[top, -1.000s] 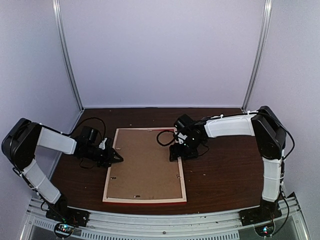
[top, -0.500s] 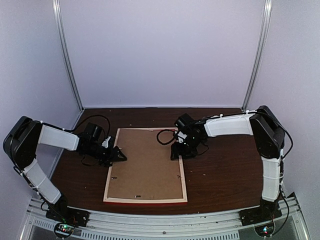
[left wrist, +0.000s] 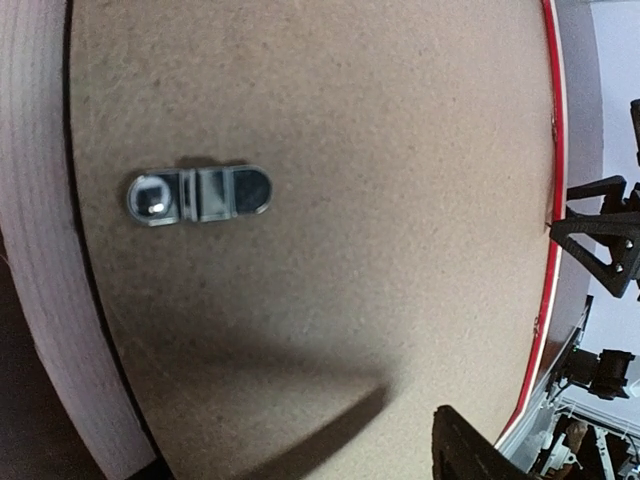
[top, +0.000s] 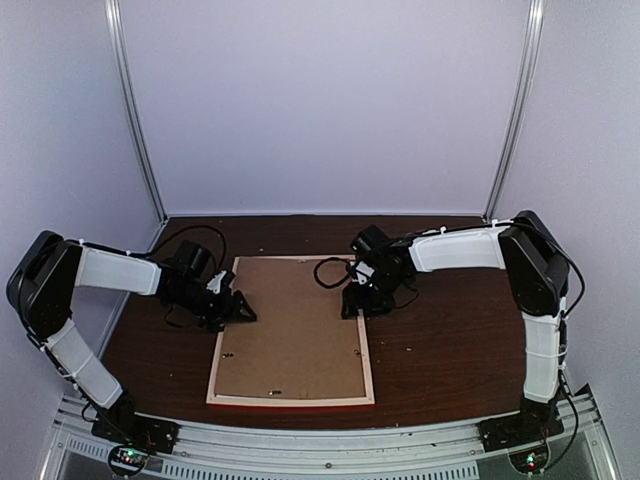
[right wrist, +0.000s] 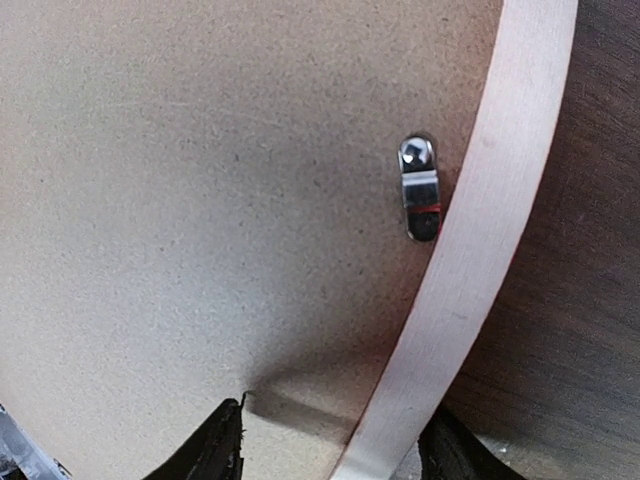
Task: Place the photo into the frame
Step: Place the backboard with the photo.
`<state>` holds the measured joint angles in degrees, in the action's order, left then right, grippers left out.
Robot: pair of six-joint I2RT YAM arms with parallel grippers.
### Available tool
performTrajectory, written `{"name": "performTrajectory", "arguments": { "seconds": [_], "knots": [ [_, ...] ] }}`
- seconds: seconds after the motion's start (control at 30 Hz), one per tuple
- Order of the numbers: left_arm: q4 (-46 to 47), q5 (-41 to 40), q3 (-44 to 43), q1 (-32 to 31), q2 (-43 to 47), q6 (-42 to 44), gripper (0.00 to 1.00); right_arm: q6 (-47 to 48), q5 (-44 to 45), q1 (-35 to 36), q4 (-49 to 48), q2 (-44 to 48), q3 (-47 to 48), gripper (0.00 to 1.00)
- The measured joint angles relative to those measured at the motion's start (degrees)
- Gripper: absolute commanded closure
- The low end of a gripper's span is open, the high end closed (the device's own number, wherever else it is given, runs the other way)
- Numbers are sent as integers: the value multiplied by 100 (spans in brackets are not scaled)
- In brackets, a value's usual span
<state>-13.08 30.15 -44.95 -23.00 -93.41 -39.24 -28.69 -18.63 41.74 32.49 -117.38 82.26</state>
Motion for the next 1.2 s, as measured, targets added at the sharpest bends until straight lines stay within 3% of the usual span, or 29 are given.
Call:
{"name": "performTrajectory", "arguments": {
  "seconds": [1.2],
  "knots": [
    [-1543, -737, -448, -70, 199, -197, 20, 94, -564, -101, -501, -33, 31, 39]
  ]
}}
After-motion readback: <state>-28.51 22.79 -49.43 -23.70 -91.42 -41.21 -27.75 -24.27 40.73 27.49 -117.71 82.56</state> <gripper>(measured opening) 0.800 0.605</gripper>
